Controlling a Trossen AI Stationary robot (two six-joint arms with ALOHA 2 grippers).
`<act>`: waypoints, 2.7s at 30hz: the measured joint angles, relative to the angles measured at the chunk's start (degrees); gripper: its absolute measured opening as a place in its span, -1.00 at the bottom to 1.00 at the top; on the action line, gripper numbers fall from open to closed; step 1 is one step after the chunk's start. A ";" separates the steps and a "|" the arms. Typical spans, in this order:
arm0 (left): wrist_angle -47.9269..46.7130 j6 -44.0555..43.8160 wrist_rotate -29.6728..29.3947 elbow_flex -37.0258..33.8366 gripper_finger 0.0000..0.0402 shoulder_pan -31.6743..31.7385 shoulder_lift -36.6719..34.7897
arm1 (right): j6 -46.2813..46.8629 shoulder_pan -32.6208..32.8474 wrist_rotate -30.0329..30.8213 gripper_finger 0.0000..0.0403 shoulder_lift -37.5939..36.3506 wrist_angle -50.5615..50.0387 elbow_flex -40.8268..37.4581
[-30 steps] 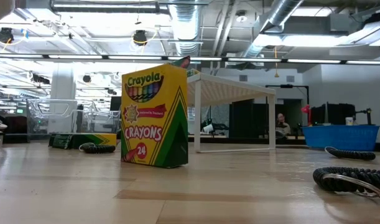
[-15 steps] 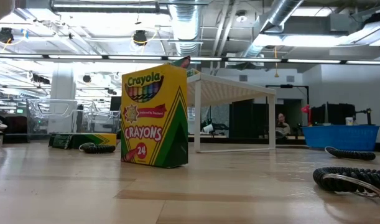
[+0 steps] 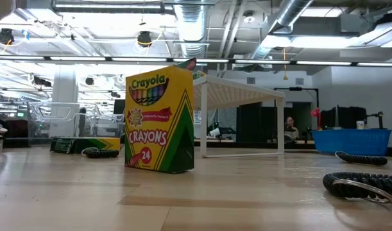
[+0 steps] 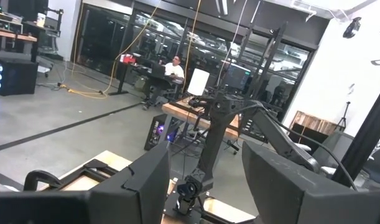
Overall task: Pick & Place Office Desk Supplies
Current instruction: Put the black rubber band into the orange bin
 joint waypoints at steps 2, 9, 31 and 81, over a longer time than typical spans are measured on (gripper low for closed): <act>0.00 0.00 0.06 0.00 -0.05 0.00 0.00 | -0.16 -0.48 0.02 -0.45 -0.04 0.18 0.00; -0.02 0.00 1.42 0.00 -0.05 0.00 0.00 | -0.27 -2.20 0.08 0.09 -0.13 -1.53 0.00; -0.50 2.24 1.38 0.00 -0.05 0.02 -0.02 | -2.12 -8.43 -8.65 0.10 -1.40 -3.14 2.19; -3.36 1.93 2.80 0.00 -0.05 0.04 -0.02 | -1.69 -9.90 -7.85 0.22 -0.44 -3.74 1.66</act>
